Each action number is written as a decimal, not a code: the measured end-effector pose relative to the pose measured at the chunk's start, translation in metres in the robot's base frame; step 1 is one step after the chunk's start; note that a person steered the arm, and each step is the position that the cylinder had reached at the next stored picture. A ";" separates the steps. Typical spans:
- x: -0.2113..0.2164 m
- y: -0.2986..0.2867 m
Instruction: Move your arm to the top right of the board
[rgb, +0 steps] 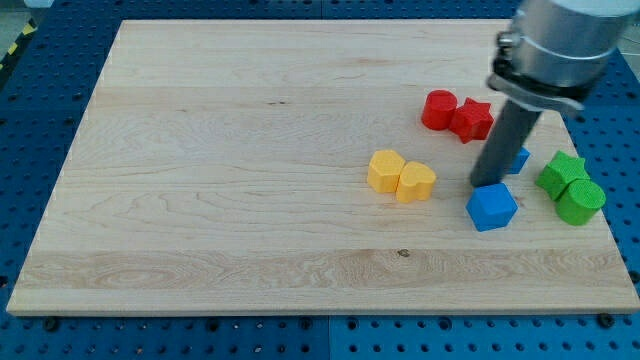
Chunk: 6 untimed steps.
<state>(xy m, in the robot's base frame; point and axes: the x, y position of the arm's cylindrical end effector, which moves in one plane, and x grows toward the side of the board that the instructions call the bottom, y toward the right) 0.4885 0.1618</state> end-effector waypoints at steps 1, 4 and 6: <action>-0.016 -0.027; -0.093 -0.115; -0.241 -0.038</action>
